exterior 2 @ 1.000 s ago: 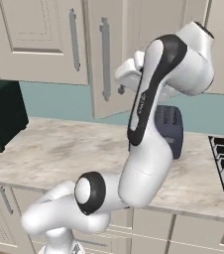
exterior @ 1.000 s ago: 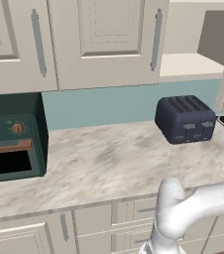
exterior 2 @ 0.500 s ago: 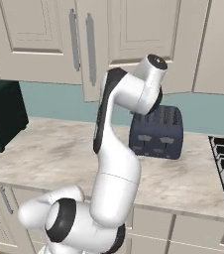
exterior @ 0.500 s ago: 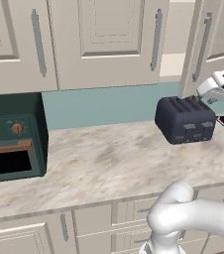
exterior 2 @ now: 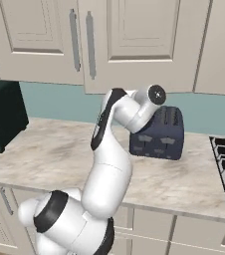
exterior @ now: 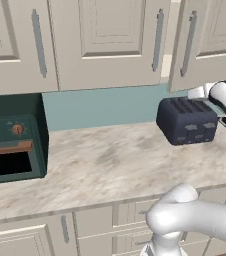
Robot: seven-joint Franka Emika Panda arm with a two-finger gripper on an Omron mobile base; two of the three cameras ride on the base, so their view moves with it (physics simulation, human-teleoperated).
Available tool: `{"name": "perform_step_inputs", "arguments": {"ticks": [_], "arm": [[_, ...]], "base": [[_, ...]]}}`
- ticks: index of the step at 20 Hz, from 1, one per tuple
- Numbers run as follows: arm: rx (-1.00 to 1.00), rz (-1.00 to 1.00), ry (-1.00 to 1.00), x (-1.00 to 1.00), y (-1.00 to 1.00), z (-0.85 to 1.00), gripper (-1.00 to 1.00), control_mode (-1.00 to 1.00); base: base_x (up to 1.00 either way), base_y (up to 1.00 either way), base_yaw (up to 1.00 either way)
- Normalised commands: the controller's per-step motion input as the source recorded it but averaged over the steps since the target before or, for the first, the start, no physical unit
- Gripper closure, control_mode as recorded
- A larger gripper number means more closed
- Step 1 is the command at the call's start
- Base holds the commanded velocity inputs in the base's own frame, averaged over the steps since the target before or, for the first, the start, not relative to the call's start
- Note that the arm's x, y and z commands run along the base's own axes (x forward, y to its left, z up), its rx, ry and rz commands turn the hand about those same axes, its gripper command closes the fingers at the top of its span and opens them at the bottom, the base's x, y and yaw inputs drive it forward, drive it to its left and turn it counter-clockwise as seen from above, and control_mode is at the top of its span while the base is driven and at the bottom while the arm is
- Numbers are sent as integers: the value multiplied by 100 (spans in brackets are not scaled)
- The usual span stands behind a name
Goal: Pick the orange, kiwi from the counter and place them in the cabinet. Then close the cabinet.
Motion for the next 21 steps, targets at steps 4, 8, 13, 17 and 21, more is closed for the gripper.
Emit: {"name": "perform_step_inputs", "arguments": {"ticks": [4,8,13,17,21], "arm": [[12,-18,-1,100,-6,49,-100,-100],[7,-26,0,100,0,88,-100,-100],[6,-27,0,100,0,96,-100,-100],[8,-26,0,100,0,89,-100,-100],[6,-17,-15,70,-14,31,-100,-100]], "base": [[0,0,0],[0,0,0],[0,0,0],[0,0,0],[0,0,0]]}}
